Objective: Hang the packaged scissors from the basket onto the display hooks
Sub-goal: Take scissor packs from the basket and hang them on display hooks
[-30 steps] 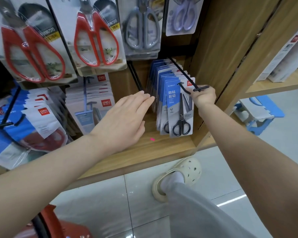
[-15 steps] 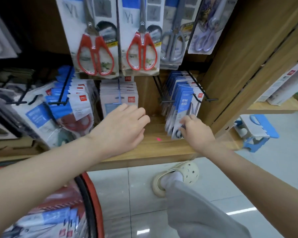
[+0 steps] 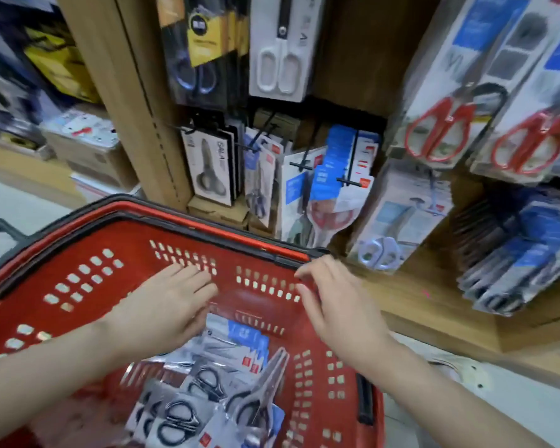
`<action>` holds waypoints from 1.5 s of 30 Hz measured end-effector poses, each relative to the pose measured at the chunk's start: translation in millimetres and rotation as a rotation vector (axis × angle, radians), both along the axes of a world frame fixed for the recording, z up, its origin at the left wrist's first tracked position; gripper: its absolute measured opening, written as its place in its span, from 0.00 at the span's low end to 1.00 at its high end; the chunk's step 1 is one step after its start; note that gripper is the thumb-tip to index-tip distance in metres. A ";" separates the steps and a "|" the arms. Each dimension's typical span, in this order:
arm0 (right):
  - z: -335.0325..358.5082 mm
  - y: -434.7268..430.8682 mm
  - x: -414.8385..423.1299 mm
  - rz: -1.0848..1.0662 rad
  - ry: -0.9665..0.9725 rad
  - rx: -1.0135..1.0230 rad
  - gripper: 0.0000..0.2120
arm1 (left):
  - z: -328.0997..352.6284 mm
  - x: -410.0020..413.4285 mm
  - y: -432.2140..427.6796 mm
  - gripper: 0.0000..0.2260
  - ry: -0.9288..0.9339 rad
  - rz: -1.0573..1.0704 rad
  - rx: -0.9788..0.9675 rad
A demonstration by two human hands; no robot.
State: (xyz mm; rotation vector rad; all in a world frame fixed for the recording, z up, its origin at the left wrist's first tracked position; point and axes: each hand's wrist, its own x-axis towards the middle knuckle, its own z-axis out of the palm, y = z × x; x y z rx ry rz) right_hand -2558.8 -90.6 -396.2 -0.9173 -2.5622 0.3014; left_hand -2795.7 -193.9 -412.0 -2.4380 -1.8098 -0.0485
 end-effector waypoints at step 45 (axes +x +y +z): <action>-170.9 -42.8 -96.3 -0.361 0.015 -1.052 0.08 | -136.6 -68.5 -18.1 0.03 -1.371 0.903 -0.225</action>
